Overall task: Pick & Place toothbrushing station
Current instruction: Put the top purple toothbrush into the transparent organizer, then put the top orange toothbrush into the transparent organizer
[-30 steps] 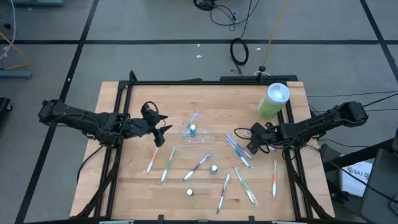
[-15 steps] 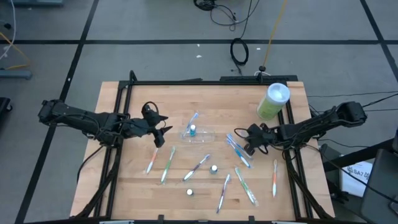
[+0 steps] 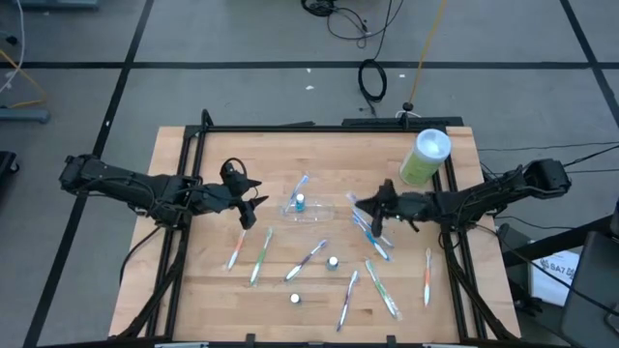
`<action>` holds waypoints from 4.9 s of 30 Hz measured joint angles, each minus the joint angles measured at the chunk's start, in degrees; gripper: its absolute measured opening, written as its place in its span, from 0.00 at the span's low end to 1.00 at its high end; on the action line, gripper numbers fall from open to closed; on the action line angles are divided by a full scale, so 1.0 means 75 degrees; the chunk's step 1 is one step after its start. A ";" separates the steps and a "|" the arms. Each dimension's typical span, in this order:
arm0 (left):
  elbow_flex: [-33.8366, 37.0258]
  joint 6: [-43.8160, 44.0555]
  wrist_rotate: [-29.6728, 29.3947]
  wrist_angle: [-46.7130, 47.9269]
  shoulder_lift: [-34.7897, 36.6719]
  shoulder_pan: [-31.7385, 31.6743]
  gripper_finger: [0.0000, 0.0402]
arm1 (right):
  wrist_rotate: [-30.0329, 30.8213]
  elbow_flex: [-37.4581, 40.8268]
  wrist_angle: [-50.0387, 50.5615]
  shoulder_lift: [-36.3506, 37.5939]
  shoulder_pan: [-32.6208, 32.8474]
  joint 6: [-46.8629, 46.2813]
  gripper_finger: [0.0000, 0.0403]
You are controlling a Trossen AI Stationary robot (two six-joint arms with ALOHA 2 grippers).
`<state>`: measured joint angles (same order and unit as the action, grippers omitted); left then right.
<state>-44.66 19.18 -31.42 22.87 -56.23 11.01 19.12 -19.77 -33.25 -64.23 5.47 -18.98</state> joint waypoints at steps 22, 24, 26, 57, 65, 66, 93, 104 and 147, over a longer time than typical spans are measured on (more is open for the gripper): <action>-0.0003 -0.0743 -0.0012 -0.0745 -0.0003 -0.0007 0.56 | -0.0723 -0.2263 -0.5328 -0.3145 -0.0314 0.3590 0.04; -0.0003 -0.0743 -0.0014 -0.0744 -0.0003 -0.0009 0.56 | -0.0715 -0.2485 -0.5327 -0.3498 -0.0440 0.3610 0.04; -0.0003 -0.0743 -0.0015 -0.0743 -0.0003 -0.0010 0.56 | -0.0727 -0.2645 -0.5371 -0.3836 -0.0552 0.3431 0.04; -0.0006 -0.0716 0.0013 -0.0605 -0.0003 -0.0007 0.56 | 0.0646 -0.2970 -0.5734 -0.6196 -0.0868 0.0995 0.09; -0.0006 -0.0539 0.0667 -0.0044 -0.0003 -0.0005 0.56 | 0.1472 -0.2969 -0.5436 -0.6198 -0.0591 0.1221 0.23; -0.0006 -0.0536 0.0671 -0.0025 -0.0003 -0.0001 0.56 | 0.1547 -0.2964 -0.5433 -0.6170 -0.0556 0.1315 0.24; 0.0478 0.0963 0.1165 0.0139 -0.0003 0.0285 0.56 | 0.0610 -0.2964 0.4186 -0.1082 0.0695 -0.0096 0.44; 0.0494 0.2656 0.1110 0.0445 -0.0434 0.0957 0.56 | 0.0643 -0.2964 0.6742 -0.0864 0.0824 -0.1641 0.44; 0.1929 0.8069 0.1529 0.1073 -0.2939 0.1454 0.55 | 0.0013 -0.2234 0.6224 -0.0866 0.0047 -0.2323 0.42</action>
<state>-30.20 79.70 -19.95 30.92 -78.27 21.92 19.22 -36.52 13.43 -70.72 5.82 -36.40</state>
